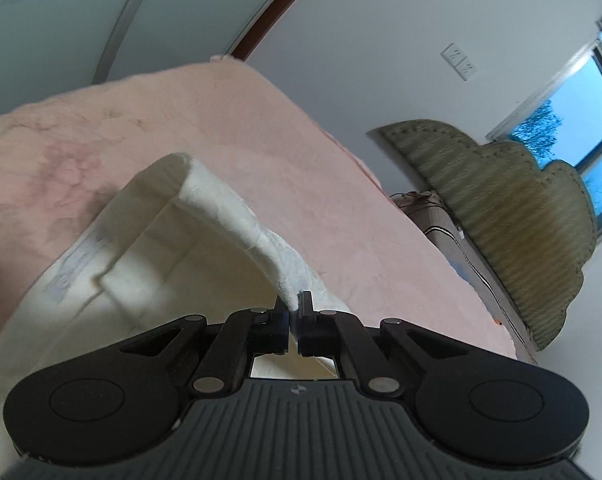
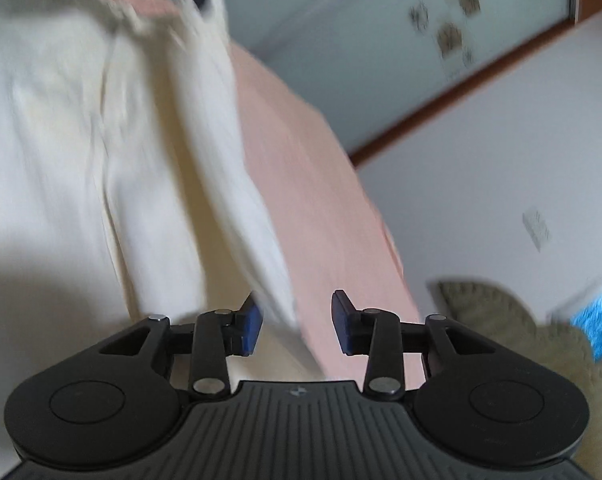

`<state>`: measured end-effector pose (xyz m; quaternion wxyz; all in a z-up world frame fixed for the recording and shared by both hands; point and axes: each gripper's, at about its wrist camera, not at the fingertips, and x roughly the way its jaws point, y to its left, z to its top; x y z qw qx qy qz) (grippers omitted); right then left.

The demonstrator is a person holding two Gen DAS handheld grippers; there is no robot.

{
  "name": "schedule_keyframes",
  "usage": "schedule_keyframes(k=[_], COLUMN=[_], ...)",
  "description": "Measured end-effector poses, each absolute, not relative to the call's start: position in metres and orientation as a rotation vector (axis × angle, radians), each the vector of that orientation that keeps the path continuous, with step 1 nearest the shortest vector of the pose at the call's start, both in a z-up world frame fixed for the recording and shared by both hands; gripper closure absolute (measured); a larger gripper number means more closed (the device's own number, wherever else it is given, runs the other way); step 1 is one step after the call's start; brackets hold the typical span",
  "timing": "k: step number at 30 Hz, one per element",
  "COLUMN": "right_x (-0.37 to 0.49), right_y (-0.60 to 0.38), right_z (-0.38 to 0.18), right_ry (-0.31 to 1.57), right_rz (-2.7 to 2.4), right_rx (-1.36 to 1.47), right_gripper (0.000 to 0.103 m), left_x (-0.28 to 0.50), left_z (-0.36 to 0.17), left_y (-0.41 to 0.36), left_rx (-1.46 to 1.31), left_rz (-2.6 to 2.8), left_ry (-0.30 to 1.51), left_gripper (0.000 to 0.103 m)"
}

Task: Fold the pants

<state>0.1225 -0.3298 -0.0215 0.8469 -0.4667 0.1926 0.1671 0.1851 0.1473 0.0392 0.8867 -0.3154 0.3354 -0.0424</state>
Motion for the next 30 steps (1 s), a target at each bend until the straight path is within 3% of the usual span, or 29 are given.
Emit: schedule_keyframes(k=[2,3,4,7,18,30], right_x=[0.128,0.130,0.128,0.108,-0.002,-0.047], right_y=[-0.344,-0.349,-0.352,-0.342,-0.304,-0.289], right_z=[-0.020,-0.019,-0.018,-0.018,-0.005,-0.017], right_ry=[0.458,0.490,0.508,0.490,0.465,0.518], right_rz=[0.331,0.329,0.329,0.318,0.364,0.412], right_rx=[-0.968,-0.949,-0.933,-0.981,-0.882,-0.804], right_gripper=[0.068,0.075,0.089,0.095,0.097,0.097], left_x=[0.171,0.163,0.157,0.139,0.070,0.023], left_z=[0.039,0.037,0.036,0.032,0.024,0.001], left_y=[0.145,0.145,0.146,0.149,0.171,0.177], left_rx=[-0.644,-0.648,-0.654,-0.660,-0.594,-0.532], left_rz=[-0.085,-0.083,-0.083,-0.075,-0.085,-0.040], left_ry=[0.684,0.682,0.681,0.670,0.709,0.802], left_gripper=[0.100,0.100,0.100,0.100,0.100,0.100])
